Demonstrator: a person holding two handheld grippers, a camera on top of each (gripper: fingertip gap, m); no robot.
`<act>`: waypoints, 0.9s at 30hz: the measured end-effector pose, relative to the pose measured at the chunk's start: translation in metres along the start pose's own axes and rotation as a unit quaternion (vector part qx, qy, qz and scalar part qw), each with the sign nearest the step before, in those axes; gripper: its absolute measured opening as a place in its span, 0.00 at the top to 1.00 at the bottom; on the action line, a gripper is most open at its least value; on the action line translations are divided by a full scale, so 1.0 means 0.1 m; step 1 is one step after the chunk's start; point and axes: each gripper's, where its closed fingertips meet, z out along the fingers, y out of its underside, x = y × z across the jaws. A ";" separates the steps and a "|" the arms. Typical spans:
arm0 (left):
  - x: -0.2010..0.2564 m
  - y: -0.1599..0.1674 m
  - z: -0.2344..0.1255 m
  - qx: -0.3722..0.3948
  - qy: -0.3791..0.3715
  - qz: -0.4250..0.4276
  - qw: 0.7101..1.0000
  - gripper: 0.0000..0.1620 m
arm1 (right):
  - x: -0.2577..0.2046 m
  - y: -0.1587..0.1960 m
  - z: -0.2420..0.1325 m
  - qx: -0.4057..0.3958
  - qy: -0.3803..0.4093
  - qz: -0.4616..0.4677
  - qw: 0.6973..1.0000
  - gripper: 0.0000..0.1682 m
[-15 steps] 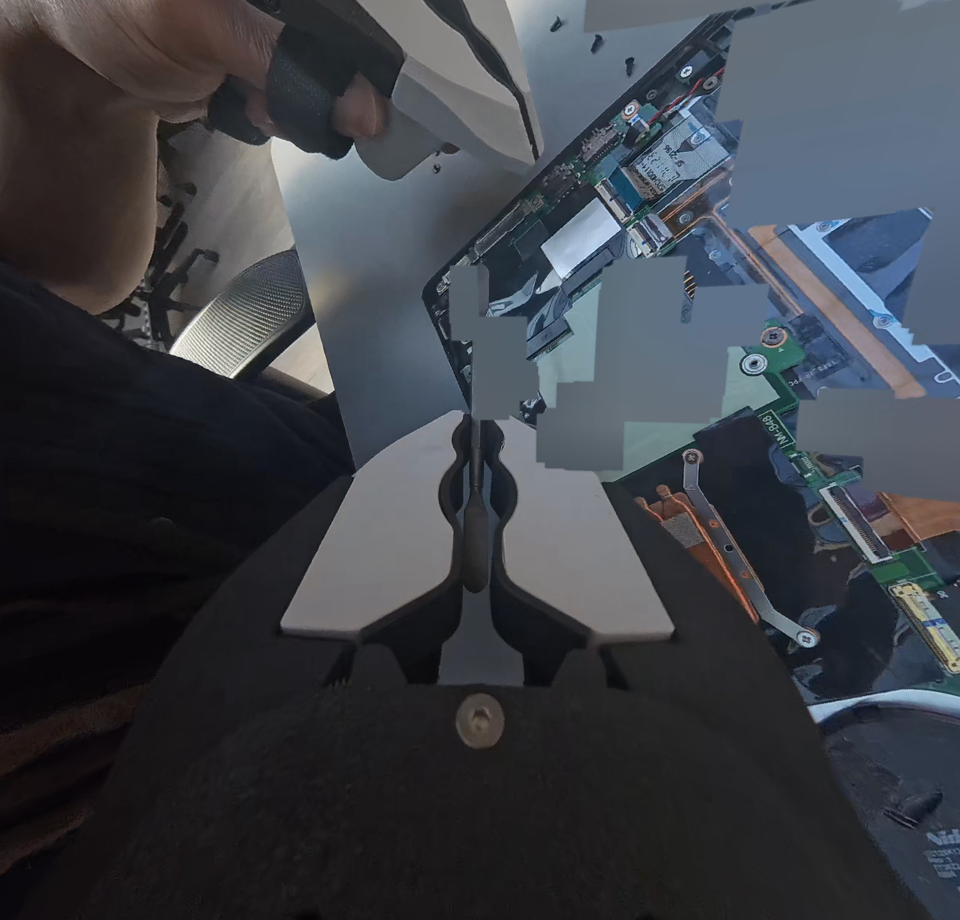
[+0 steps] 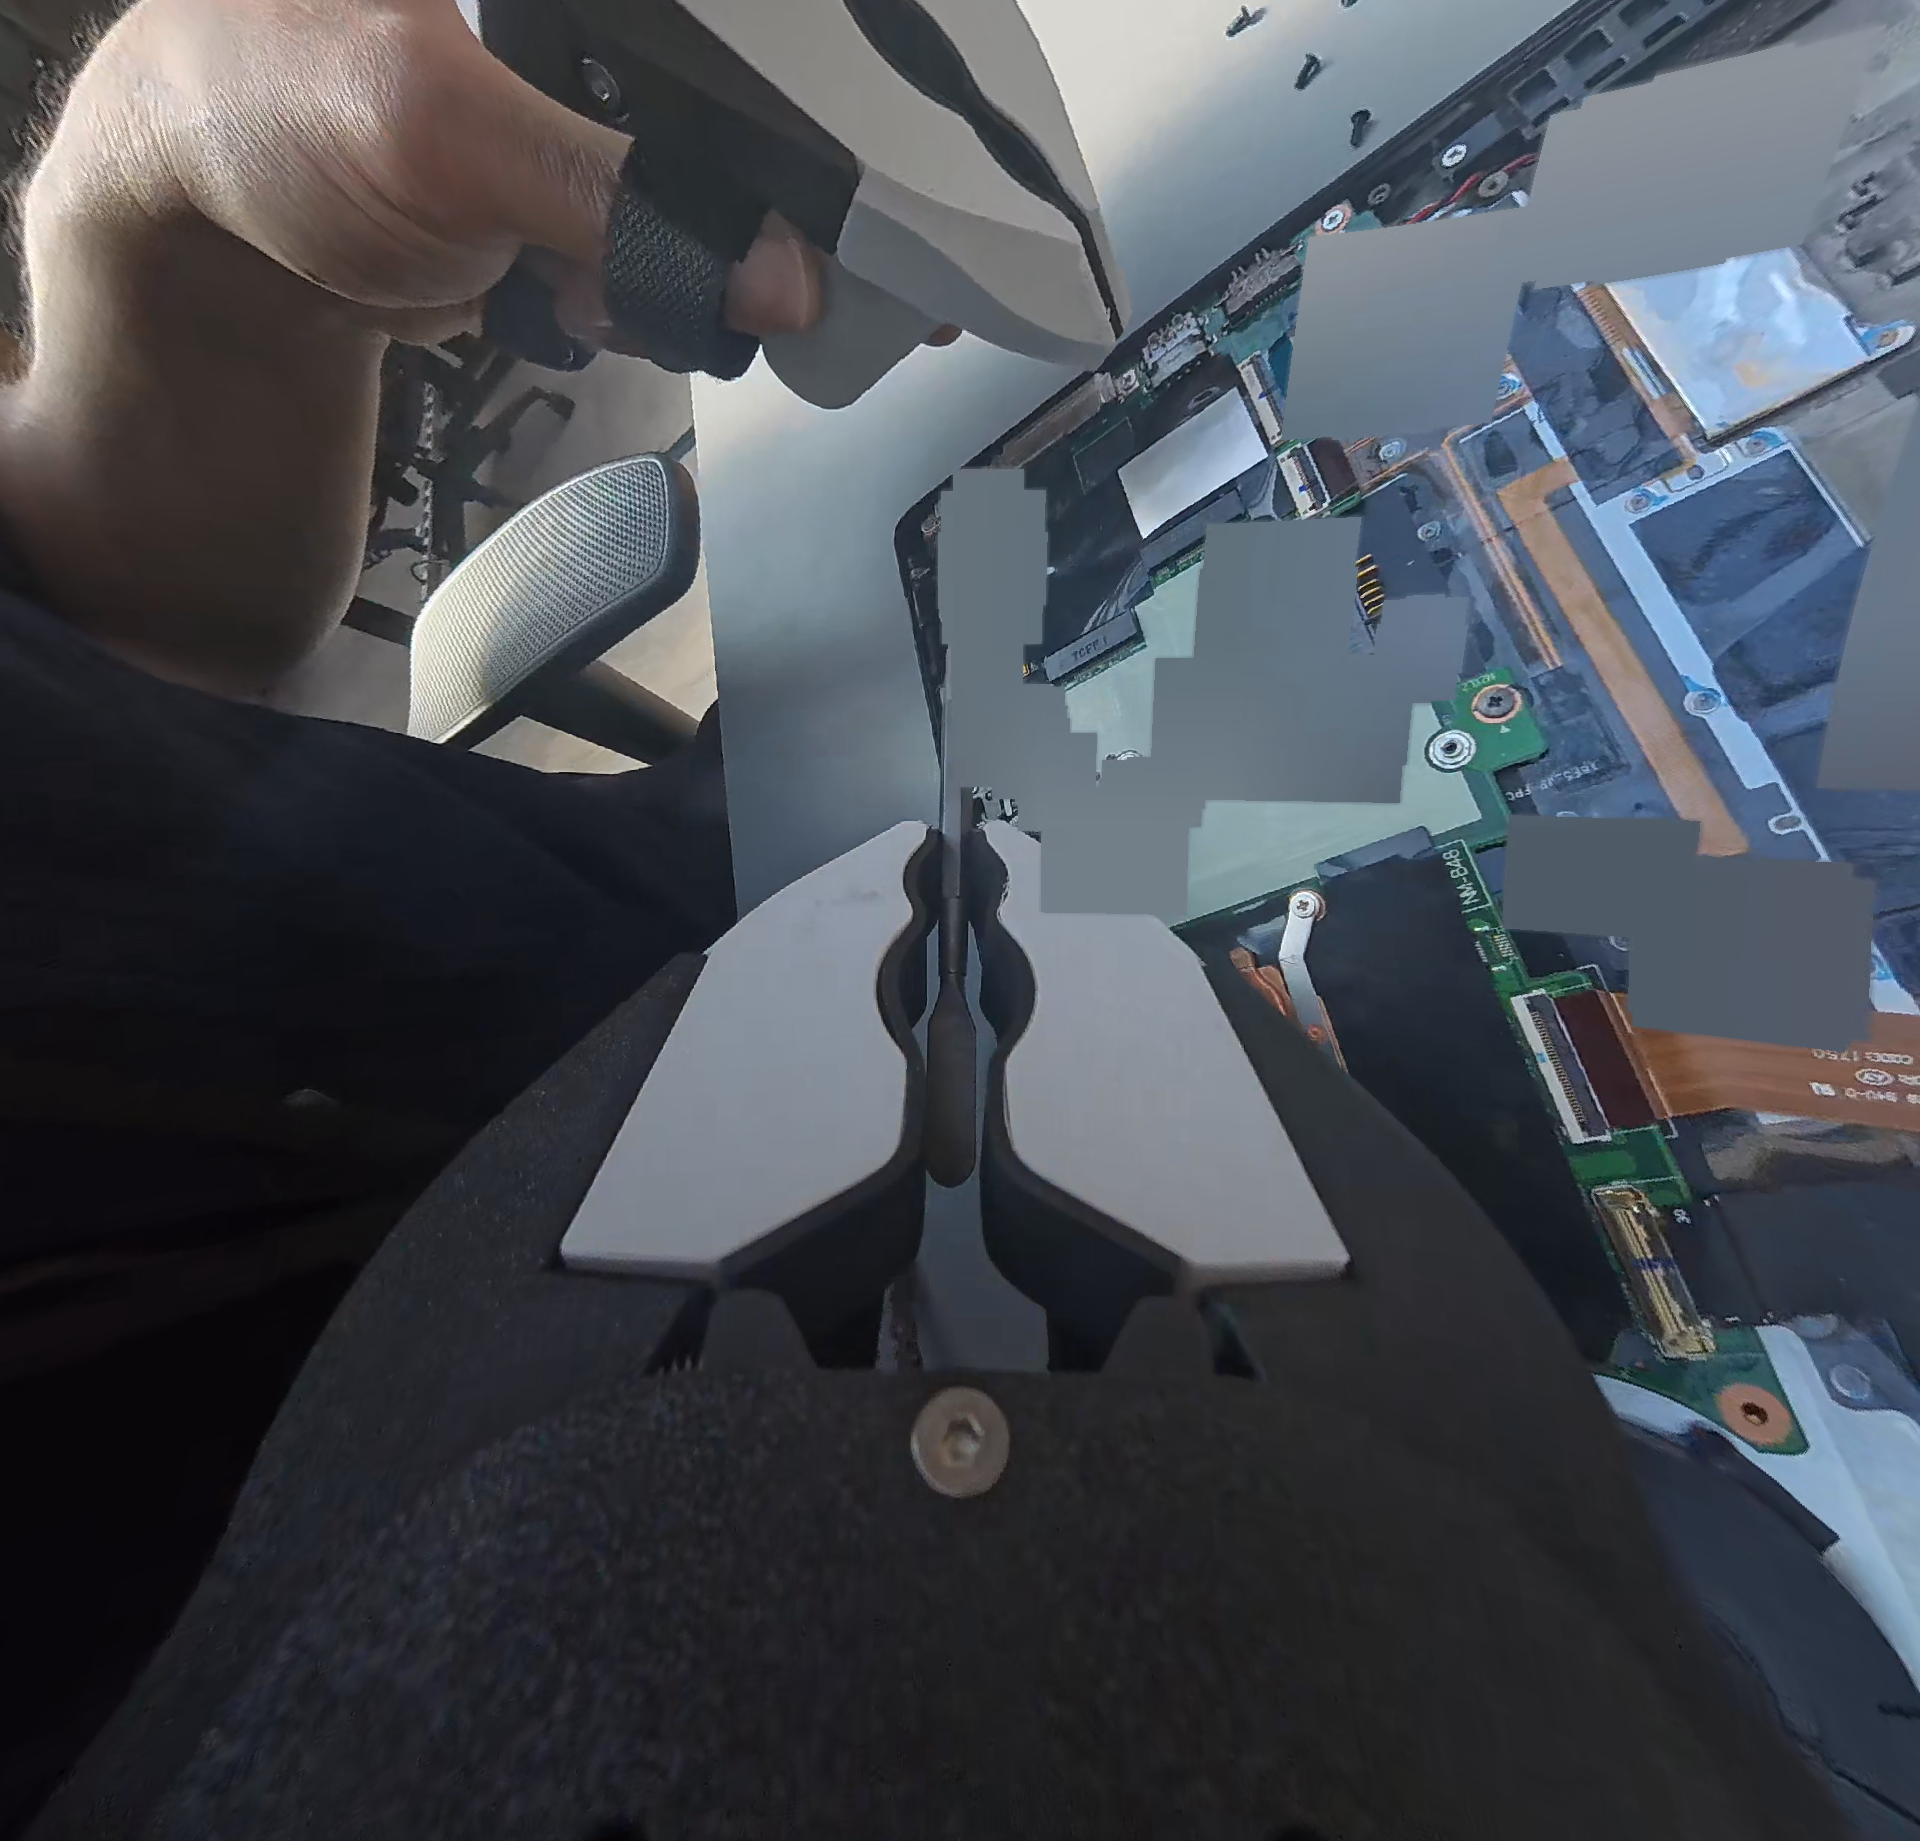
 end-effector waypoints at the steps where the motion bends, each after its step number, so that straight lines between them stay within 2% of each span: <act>1: 0.00 -0.01 0.00 0.001 -0.003 0.001 1.000 1.00 | 0.00 0.00 0.00 0.000 0.003 -0.002 1.000 0.98; 12: -0.12 -0.05 0.03 0.002 -0.015 0.029 0.999 1.00 | 0.04 -0.01 0.03 0.017 0.027 0.007 0.999 0.98; 20: -0.18 -0.08 0.10 -0.007 -0.006 0.032 0.999 1.00 | 0.09 0.00 0.04 0.023 0.010 0.049 0.998 0.98; 27: -0.20 -0.13 0.12 -0.015 -0.009 0.038 0.999 1.00 | 0.16 -0.04 0.00 0.024 0.018 0.045 0.999 0.98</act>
